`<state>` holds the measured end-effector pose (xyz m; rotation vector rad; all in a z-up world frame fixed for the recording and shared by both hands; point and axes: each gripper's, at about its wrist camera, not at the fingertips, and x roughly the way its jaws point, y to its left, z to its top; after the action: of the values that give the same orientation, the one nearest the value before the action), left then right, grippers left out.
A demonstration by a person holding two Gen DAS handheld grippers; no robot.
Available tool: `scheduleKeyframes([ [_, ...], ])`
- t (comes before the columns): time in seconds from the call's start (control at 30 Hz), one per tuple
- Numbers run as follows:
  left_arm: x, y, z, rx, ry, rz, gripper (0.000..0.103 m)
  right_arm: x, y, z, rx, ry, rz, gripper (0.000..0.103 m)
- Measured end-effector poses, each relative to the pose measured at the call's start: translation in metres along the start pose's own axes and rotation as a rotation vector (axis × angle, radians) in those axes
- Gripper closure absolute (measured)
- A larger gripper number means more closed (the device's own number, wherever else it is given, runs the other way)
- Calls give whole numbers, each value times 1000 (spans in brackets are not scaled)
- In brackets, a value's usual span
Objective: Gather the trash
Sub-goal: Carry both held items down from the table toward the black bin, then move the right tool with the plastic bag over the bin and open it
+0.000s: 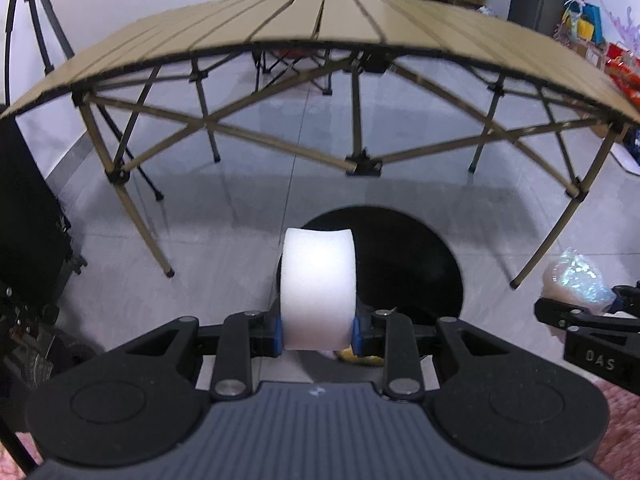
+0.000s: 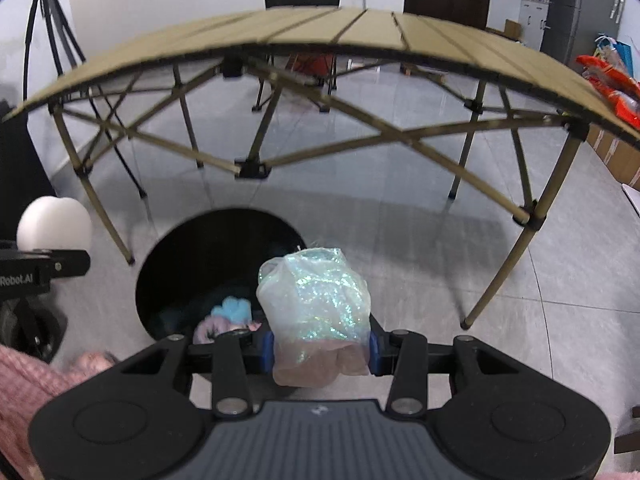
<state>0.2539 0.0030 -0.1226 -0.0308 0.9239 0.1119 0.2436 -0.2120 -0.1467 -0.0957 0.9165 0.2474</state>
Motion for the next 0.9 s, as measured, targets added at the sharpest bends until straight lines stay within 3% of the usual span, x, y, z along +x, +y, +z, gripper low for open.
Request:
scheduleKeyframes([
  [0.47,45,37,-25,-58,130,34,74,41,9,-16,-50,139,-41,62],
  [0.9,60,61,-30,-118,195,57,74,59,22,-17,-87,200,-61,62],
])
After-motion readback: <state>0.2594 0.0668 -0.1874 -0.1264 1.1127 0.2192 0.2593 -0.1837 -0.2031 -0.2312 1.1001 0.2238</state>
